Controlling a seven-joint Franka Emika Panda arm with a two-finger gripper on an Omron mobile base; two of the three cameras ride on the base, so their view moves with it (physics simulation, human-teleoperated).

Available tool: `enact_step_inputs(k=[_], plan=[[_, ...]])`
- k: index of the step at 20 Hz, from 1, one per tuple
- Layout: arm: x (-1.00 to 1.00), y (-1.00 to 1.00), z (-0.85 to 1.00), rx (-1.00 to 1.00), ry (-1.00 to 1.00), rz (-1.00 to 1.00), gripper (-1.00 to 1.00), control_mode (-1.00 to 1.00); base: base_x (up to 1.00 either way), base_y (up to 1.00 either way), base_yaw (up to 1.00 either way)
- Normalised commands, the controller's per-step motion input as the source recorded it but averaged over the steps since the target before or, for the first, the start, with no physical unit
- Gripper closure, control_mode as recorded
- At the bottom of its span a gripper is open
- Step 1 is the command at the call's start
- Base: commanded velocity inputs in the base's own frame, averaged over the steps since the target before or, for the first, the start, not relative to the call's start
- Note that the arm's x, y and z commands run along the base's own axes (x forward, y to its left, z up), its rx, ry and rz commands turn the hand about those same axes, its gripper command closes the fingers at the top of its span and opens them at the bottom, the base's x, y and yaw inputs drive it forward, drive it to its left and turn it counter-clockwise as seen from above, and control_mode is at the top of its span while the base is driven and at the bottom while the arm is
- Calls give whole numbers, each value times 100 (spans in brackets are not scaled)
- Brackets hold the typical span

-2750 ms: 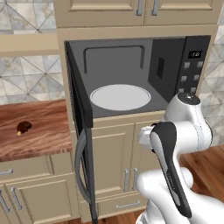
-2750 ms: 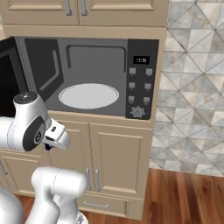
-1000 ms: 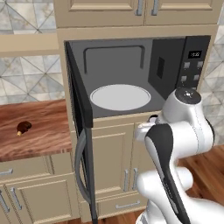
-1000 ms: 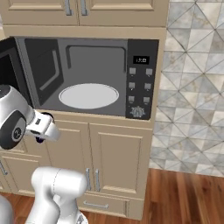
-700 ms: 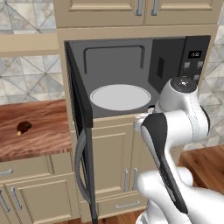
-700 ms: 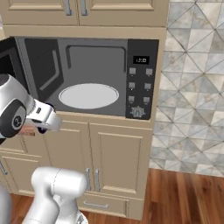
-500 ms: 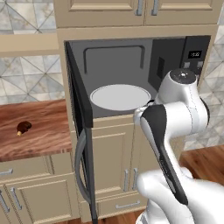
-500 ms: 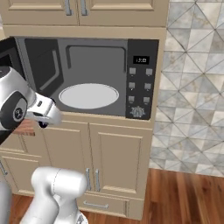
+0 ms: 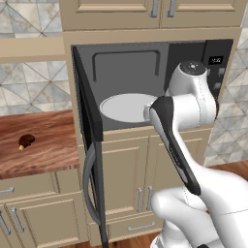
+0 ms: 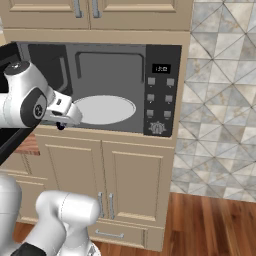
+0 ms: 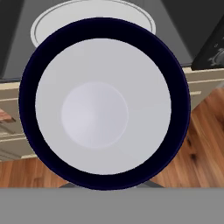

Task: Pick the mug from the counter and place it inside the microwave. Then close the microwave.

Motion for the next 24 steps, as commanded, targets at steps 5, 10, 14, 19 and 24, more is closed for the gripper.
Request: enact_step_inputs(k=[5, 10, 14, 19, 24], plan=[[48, 0, -3, 0, -3, 0, 100, -100, 0, 0, 0], [43, 0, -18, 0, 0, 0, 100, -100, 0, 0, 0], [27, 0, -17, 0, 0, 2, 100, -100, 0, 0, 0], [22, 0, -25, 0, 0, 6, 100, -100, 0, 0, 0], [26, 0, -5, 0, 0, 12, 100, -100, 0, 0, 0]])
